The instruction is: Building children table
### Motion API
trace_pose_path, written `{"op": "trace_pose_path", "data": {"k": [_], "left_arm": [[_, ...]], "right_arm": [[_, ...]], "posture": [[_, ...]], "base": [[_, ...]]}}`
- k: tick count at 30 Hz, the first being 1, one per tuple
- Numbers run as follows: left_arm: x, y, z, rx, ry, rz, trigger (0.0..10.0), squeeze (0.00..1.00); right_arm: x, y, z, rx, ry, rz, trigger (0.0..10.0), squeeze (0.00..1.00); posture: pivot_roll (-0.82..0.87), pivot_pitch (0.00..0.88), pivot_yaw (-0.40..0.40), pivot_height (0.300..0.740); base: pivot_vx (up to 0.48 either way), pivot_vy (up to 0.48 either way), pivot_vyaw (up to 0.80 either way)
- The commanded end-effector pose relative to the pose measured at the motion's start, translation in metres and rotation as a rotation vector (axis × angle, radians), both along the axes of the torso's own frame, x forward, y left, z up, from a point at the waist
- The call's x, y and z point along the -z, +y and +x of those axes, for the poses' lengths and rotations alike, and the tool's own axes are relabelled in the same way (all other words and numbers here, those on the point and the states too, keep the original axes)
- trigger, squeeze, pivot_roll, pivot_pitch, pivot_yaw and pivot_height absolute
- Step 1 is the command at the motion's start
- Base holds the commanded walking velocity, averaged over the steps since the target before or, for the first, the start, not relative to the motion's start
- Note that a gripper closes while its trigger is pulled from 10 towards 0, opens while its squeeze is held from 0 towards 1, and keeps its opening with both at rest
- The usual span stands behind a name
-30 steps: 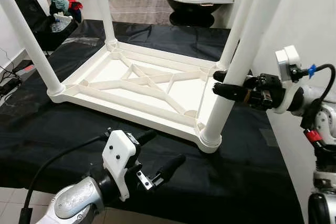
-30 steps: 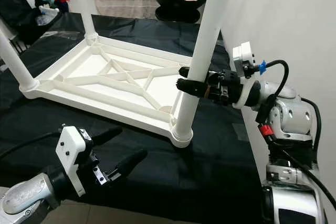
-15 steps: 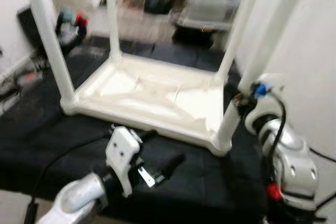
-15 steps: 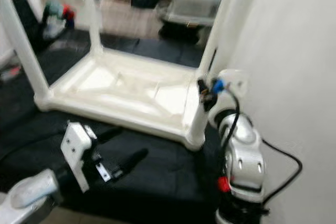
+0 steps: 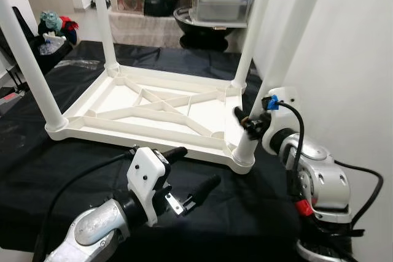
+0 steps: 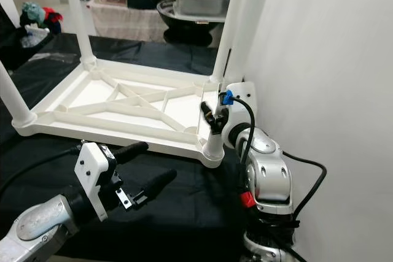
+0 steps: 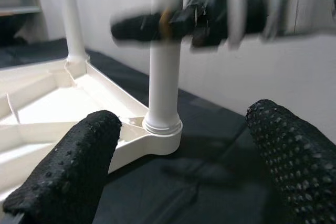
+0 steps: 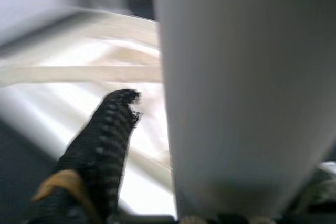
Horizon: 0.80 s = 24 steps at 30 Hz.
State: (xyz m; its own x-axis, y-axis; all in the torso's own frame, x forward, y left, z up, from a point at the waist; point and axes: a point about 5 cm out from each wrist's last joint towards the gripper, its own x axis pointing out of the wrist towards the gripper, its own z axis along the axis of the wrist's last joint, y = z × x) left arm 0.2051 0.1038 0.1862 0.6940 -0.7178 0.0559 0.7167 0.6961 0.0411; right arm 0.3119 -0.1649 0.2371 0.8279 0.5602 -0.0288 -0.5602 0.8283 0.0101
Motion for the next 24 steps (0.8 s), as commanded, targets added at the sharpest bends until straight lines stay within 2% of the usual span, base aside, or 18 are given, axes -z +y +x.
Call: {"op": "trace_pose_path", "data": {"k": [1, 2, 3, 4, 5, 6, 11, 14, 15, 18, 19, 20, 23, 24], "left_arm": [[0.002, -0.001, -0.003, 0.011, 0.014, 0.007, 10.0, 0.00], [0.002, -0.001, -0.003, 0.011, 0.014, 0.007, 10.0, 0.00], [0.001, 0.000, -0.006, 0.013, 0.021, 0.012, 10.0, 0.00], [0.001, 0.000, -0.006, 0.013, 0.021, 0.012, 10.0, 0.00], [0.001, 0.001, -0.007, 0.013, 0.024, 0.015, 10.0, 0.00], [0.001, 0.004, -0.010, 0.011, 0.033, 0.021, 10.0, 0.00], [0.001, 0.006, -0.014, 0.007, 0.040, 0.031, 10.0, 0.00], [0.000, 0.008, -0.016, 0.000, 0.044, 0.034, 10.0, 0.00], [0.000, 0.009, -0.017, -0.002, 0.046, 0.037, 10.0, 0.00], [0.000, 0.009, -0.018, -0.002, 0.048, 0.041, 10.0, 0.00], [0.000, 0.009, -0.019, -0.002, 0.050, 0.043, 10.0, 0.00], [-0.001, 0.010, -0.020, -0.001, 0.051, 0.045, 10.0, 0.00], [-0.001, 0.010, -0.020, -0.001, 0.052, 0.047, 10.0, 0.00], [-0.001, 0.010, -0.021, -0.001, 0.053, 0.048, 10.0, 0.00]], "right_arm": [[-0.019, -0.003, -0.009, -0.272, -0.131, -0.026, 10.0, 1.00], [-0.019, -0.003, -0.009, -0.272, -0.131, -0.026, 10.0, 1.00], [-0.022, -0.030, -0.011, -0.392, -0.115, -0.141, 10.0, 1.00], [-0.022, -0.030, -0.011, -0.392, -0.115, -0.141, 10.0, 1.00], [-0.025, -0.040, -0.011, -0.410, -0.106, -0.153, 10.0, 1.00], [-0.039, -0.055, -0.008, -0.429, -0.120, -0.098, 10.0, 1.00], [-0.047, -0.064, -0.005, -0.434, -0.147, -0.075, 10.0, 1.00], [-0.048, -0.066, -0.006, -0.506, -0.131, -0.050, 10.0, 1.00], [-0.046, -0.066, -0.007, -0.543, -0.121, -0.057, 10.0, 0.00], [-0.044, -0.065, -0.007, -0.586, -0.108, -0.040, 10.0, 0.00], [-0.042, -0.066, -0.007, -0.634, -0.102, -0.030, 10.0, 0.00], [-0.042, -0.067, -0.007, -0.673, -0.101, -0.013, 2.6, 0.00], [-0.042, -0.069, -0.006, -0.707, -0.103, -0.003, 2.6, 0.00], [-0.044, -0.070, -0.006, -0.736, -0.108, -0.001, 0.0, 0.00]], "posture": [[-0.01, 0.095, -0.079, 0.740], [-0.01, 0.095, -0.079, 0.740], [0.01, 0.105, -0.079, 0.740], [0.01, 0.105, -0.079, 0.740], [0.01, 0.109, -0.077, 0.740], [0.01, 0.116, -0.074, 0.740], [0.04, 0.131, -0.070, 0.740], [0.05, 0.135, -0.068, 0.740], [0.06, 0.140, -0.065, 0.740], [0.06, 0.136, -0.063, 0.740], [0.07, 0.137, -0.062, 0.740], [0.07, 0.134, -0.060, 0.740], [0.07, 0.134, -0.060, 0.740], [0.07, 0.132, -0.061, 0.740]], "base": [[0.000, 0.000, 0.00], [0.000, 0.000, 0.00], [0.000, 0.000, 0.00], [0.000, 0.000, 0.00], [0.000, 0.000, 0.00], [0.000, 0.000, 0.00], [0.000, 0.000, 0.00], [0.000, 0.000, 0.00], [0.000, 0.000, 0.00], [0.000, 0.000, 0.00], [0.000, 0.000, 0.00], [0.000, 0.000, 0.00], [0.000, 0.000, 0.00], [0.000, 0.000, 0.00]]}}
